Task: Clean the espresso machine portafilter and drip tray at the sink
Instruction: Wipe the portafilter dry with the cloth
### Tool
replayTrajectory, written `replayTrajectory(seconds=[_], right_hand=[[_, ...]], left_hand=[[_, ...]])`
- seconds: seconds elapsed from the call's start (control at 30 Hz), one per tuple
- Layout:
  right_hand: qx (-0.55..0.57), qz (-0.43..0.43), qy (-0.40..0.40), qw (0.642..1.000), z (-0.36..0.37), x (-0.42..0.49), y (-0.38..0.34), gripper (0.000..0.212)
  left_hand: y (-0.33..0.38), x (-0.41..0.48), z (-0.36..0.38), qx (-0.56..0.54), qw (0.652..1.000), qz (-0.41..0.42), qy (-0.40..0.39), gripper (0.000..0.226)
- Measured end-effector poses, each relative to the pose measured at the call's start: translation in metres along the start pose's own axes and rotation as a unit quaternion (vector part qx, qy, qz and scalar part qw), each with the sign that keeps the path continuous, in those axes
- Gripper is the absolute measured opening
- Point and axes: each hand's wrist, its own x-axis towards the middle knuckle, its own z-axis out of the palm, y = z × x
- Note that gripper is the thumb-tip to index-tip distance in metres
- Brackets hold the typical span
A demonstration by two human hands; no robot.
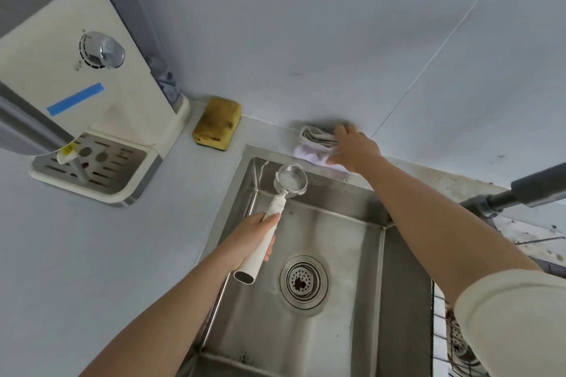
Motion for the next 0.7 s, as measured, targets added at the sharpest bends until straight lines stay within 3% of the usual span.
replayTrajectory(seconds=[0.13, 0.3, 0.47, 0.53, 0.6, 0.7], right_hand=[[0.001, 0.093, -0.005, 0.996, 0.004, -0.005, 0.013, 0.066], [0.001, 0.135, 0.009, 0.991, 0.009, -0.019, 0.016, 0.077], [0.160, 0.109, 0.003, 0.981, 0.015, -0.046, 0.001, 0.080], [0.324, 0.076, -0.009, 0.943, 0.015, -0.059, -0.006, 0.084], [0.474, 0.056, -0.028, 0.878, 0.015, -0.077, -0.010, 0.090], [0.533, 0.041, -0.073, 0.842, 0.018, -0.104, -0.015, 0.104]], left_hand=[[0.002, 0.002, 0.001, -0.007, 1.000, 0.000, 0.000, 0.028], [0.007, -0.005, 0.003, -0.013, 1.000, 0.003, -0.002, 0.028], [0.014, -0.023, 0.007, -0.013, 1.000, 0.026, -0.009, 0.024], [0.016, -0.032, 0.007, -0.002, 0.999, 0.043, -0.015, 0.021], [0.017, -0.042, 0.006, 0.016, 0.998, 0.063, -0.027, 0.018], [0.017, -0.057, 0.001, 0.043, 0.994, 0.082, -0.049, 0.014]])
